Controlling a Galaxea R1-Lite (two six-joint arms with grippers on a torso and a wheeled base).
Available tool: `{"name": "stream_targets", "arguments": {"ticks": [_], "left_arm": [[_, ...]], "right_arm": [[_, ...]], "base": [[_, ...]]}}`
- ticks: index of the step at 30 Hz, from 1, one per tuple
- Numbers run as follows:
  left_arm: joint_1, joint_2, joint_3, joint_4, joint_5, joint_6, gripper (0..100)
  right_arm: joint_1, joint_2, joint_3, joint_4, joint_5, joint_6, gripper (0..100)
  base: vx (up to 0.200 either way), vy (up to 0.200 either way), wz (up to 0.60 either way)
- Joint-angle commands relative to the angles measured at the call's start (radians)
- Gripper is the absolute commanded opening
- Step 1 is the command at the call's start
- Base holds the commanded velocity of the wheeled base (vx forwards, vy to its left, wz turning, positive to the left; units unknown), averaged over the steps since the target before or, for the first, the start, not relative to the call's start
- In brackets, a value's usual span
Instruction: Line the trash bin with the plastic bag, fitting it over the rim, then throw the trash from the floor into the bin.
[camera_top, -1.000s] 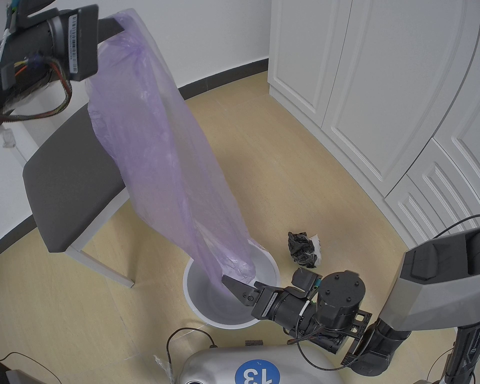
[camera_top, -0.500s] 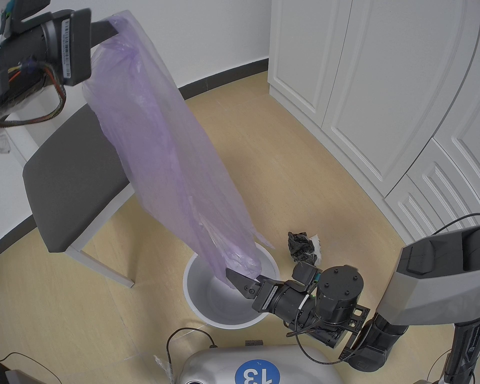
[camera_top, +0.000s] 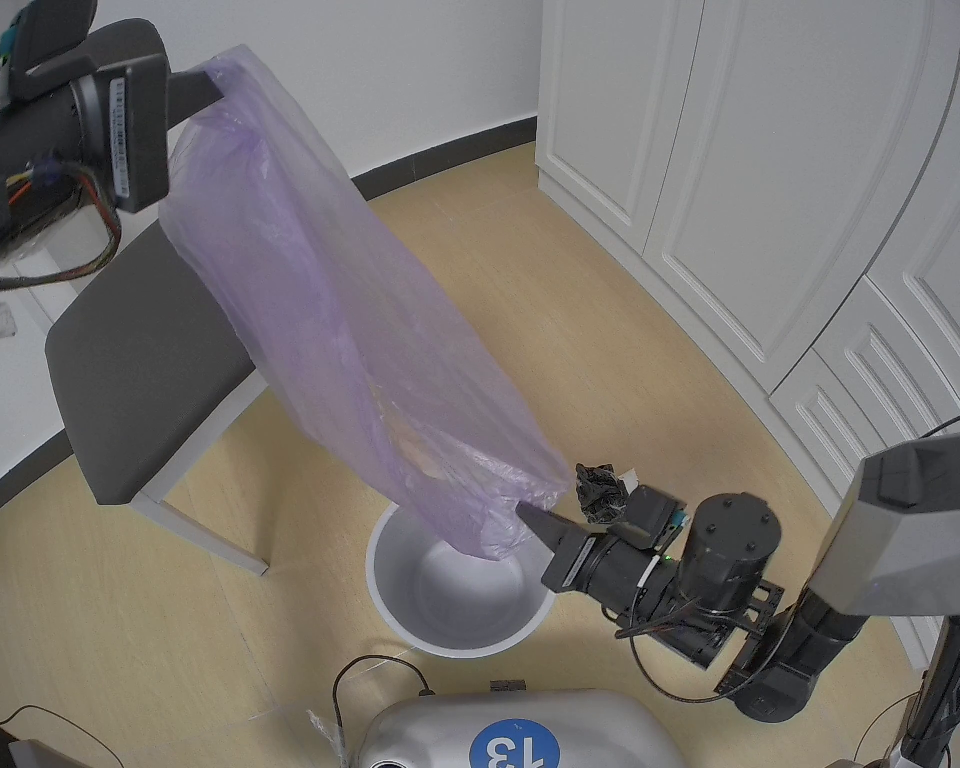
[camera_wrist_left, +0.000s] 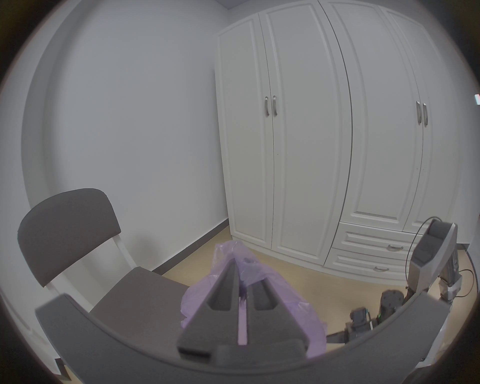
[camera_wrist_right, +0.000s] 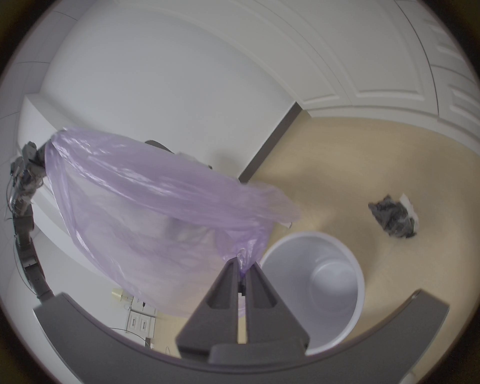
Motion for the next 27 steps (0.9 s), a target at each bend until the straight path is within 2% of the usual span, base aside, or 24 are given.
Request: {"name": "stream_targets", "arguments": {"ticks": [1,2,4,5,8,10,11,14,16,21,24,25,27], "left_arm": [[0.001,-0.017,0.004,0.068,0.003,0.005,0],[0.003,-0.018,-0.021,0.165,0.004,0.010,0],[0.012,-0.017,-0.062,0.260,-0.001,0.014,0],[0.041,-0.007,-0.101,0.356,-0.005,0.018,0],[0.109,0.014,-0.168,0.490,-0.039,0.036,0],[0.142,0.017,-0.202,0.570,-0.100,0.067,0],[0.176,0.023,-0.230,0.637,-0.160,0.105,0],[0.316,0.055,-0.274,0.772,-0.320,0.199,0],[0.359,0.059,-0.265,0.798,-0.386,0.232,0],[0.385,0.022,-0.167,0.777,-0.453,0.228,0],[0.412,-0.015,-0.085,0.731,-0.507,0.206,0],[0.423,-0.050,-0.012,0.677,-0.559,0.182,0],[0.428,-0.086,0.089,0.590,-0.606,0.157,0]], "right_arm": [[-0.062,-0.109,0.036,-0.006,0.025,-0.050,0],[-0.095,-0.129,0.062,0.000,0.042,-0.108,0],[-0.131,-0.149,0.085,0.006,0.063,-0.162,0],[-0.172,-0.170,0.106,0.017,0.095,-0.205,0],[-0.221,-0.227,0.123,0.057,0.157,-0.223,0],[-0.232,-0.264,0.134,0.106,0.169,-0.242,0],[-0.241,-0.288,0.144,0.155,0.169,-0.274,0],[-0.252,-0.348,0.171,0.304,0.170,-0.380,0],[-0.250,-0.376,0.177,0.367,0.170,-0.404,0],[-0.250,-0.394,0.175,0.391,0.170,-0.409,0],[-0.249,-0.396,0.175,0.393,0.170,-0.409,0],[-0.243,-0.396,0.177,0.393,0.170,-0.411,0],[-0.238,-0.396,0.178,0.393,0.169,-0.418,0]], "base": [[0.000,0.000,0.00],[0.000,0.000,0.00],[0.000,0.000,0.00],[0.000,0.000,0.00],[0.000,0.000,0.00],[0.000,0.000,0.00],[0.000,0.000,0.00],[0.000,0.000,0.00],[0.000,0.000,0.00],[0.000,0.000,0.00],[0.000,0.000,0.00],[0.000,0.000,0.00],[0.000,0.000,0.00]]}}
